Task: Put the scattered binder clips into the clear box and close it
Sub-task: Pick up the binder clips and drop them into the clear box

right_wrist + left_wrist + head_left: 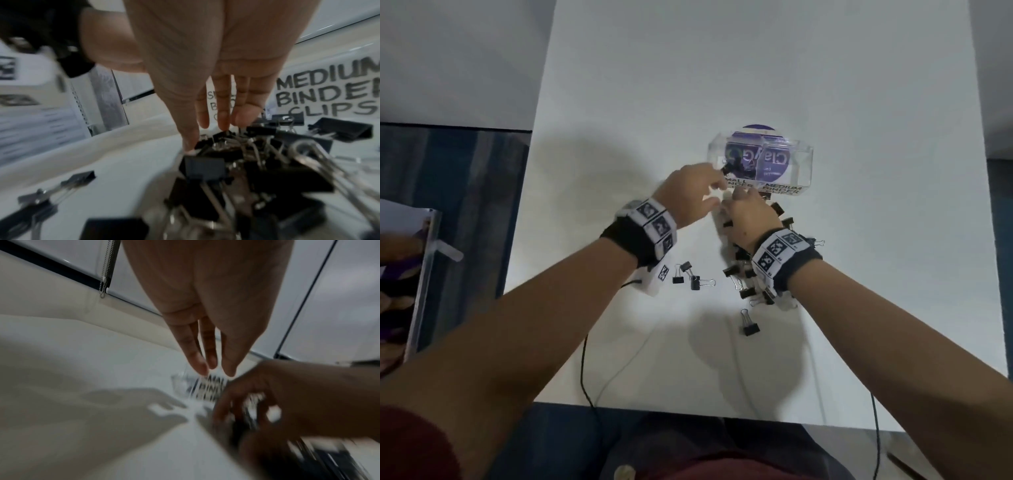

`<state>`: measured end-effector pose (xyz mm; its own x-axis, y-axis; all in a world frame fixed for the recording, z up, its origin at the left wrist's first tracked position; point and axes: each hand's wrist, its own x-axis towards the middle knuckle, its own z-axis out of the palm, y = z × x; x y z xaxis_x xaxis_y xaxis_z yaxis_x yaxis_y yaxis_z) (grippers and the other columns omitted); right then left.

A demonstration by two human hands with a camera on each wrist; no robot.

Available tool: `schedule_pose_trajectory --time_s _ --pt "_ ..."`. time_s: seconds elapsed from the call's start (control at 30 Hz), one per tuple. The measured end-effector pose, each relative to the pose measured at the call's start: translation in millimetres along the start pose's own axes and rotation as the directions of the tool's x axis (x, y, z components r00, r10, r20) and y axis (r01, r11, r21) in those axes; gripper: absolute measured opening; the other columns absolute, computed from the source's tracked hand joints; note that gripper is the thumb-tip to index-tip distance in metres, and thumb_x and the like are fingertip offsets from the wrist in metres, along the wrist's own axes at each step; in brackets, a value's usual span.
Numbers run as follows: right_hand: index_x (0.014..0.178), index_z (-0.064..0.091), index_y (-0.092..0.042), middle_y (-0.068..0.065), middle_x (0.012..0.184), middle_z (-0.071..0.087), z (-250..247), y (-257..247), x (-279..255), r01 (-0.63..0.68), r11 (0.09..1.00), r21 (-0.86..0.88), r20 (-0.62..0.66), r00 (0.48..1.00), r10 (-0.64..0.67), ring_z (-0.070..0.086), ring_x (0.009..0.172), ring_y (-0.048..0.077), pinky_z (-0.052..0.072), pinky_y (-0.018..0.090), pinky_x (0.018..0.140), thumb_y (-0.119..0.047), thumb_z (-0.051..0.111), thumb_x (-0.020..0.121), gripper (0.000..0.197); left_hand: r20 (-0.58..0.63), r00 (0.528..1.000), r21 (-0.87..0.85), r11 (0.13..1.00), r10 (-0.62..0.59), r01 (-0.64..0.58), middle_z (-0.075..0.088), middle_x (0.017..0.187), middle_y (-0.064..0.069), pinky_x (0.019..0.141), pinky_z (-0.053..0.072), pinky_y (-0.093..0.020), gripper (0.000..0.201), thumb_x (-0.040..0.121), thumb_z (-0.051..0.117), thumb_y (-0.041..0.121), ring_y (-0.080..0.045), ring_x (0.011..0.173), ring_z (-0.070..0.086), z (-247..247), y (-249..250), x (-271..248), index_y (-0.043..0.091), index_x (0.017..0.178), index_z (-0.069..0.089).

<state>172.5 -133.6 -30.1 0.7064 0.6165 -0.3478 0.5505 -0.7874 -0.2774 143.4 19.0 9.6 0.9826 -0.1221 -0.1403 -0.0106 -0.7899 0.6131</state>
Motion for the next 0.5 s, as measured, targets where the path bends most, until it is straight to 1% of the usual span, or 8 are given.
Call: schedule_pose_trajectory --time_s 0.03,0.1,0.13,0.17,0.27,0.37,0.43,0.5 --pt "0.114 0.055 -0.008 0.013 0.120 0.051 1 0 -1 -0.006 1.000 -0.017 0.015 1.000 0.006 0.043 0.118 0.032 0.052 0.045 0.088 -0.012 0.064 0.081 0.034 0.093 0.996 0.015 1.000 -0.001 -0.001 0.067 0.099 -0.006 0.081 0.053 -0.037 0.022 0.077 0.068 0.013 -0.020 0.086 0.063 8 -8 -18 0.012 0.099 0.066" --pt "0.110 0.057 -0.009 0.011 0.116 0.052 4 0 -2 -0.002 0.999 -0.036 0.026 1.000 0.003 0.043 0.116 0.031 0.051 0.045 0.087 -0.015 0.070 0.077 0.036 0.333 0.942 0.038 0.999 -0.042 0.031 0.064 0.104 -0.004 0.080 0.047 -0.025 0.028 0.077 0.069 0.007 -0.018 0.091 0.061 24 -21 -52 0.013 0.103 0.066" --pt "0.109 0.056 -0.009 0.011 0.114 0.053 5 0 -3 0.012 0.999 -0.052 0.031 0.999 -0.011 0.043 0.114 0.031 0.051 0.045 0.087 -0.016 0.071 0.075 0.037 0.407 0.913 0.048 0.999 -0.040 0.023 0.063 0.107 -0.003 0.079 0.042 -0.022 0.031 0.076 0.068 0.005 -0.019 0.093 0.061 32 -27 -66 0.013 0.106 0.065" --pt "0.108 0.055 -0.008 0.011 0.113 0.053 5 0 -4 0.034 0.997 -0.070 0.034 0.999 -0.031 0.044 0.113 0.032 0.051 0.045 0.086 -0.015 0.071 0.075 0.037 0.443 0.896 0.062 0.998 -0.026 -0.002 0.062 0.110 -0.003 0.079 0.039 -0.020 0.033 0.076 0.067 0.004 -0.021 0.095 0.060 39 -31 -76 0.013 0.107 0.065" --pt "0.110 0.053 -0.004 0.013 0.112 0.054 5 0 -4 0.095 0.988 -0.119 0.061 0.994 -0.089 0.046 0.111 0.032 0.048 0.042 0.084 -0.006 0.063 0.079 0.033 0.474 0.880 0.145 0.987 -0.008 -0.070 0.062 0.112 -0.005 0.085 0.038 -0.027 0.029 0.080 0.065 0.009 -0.025 0.099 0.056 50 -36 -83 0.012 0.110 0.066" --pt "0.114 0.051 -0.002 0.014 0.112 0.056 6 1 -4 0.155 0.972 -0.175 0.076 0.987 -0.143 0.047 0.110 0.033 0.046 0.040 0.084 -0.003 0.058 0.082 0.032 0.463 0.886 0.153 0.987 -0.031 -0.045 0.062 0.106 -0.008 0.085 0.044 -0.036 0.025 0.083 0.065 0.014 -0.027 0.095 0.058 51 -33 -78 0.011 0.108 0.066" --pt "0.114 0.052 -0.001 0.016 0.113 0.055 8 3 -3 0.178 0.969 -0.173 0.071 0.983 -0.168 0.046 0.110 0.033 0.046 0.042 0.084 -0.002 0.052 0.084 0.031 0.435 0.898 0.143 0.990 -0.062 -0.001 0.060 0.105 -0.009 0.083 0.044 -0.034 0.024 0.085 0.064 0.017 -0.025 0.092 0.058 51 -32 -76 0.009 0.107 0.065" --pt "0.112 0.053 0.000 0.017 0.113 0.053 10 5 -3 0.186 0.973 -0.136 0.060 0.982 -0.180 0.045 0.109 0.035 0.048 0.046 0.082 -0.002 0.050 0.082 0.030 0.404 0.909 0.147 0.988 -0.100 0.043 0.058 0.103 -0.009 0.080 0.043 -0.032 0.016 0.087 0.062 0.017 -0.023 0.083 0.055 49 -31 -75 0.009 0.100 0.067"
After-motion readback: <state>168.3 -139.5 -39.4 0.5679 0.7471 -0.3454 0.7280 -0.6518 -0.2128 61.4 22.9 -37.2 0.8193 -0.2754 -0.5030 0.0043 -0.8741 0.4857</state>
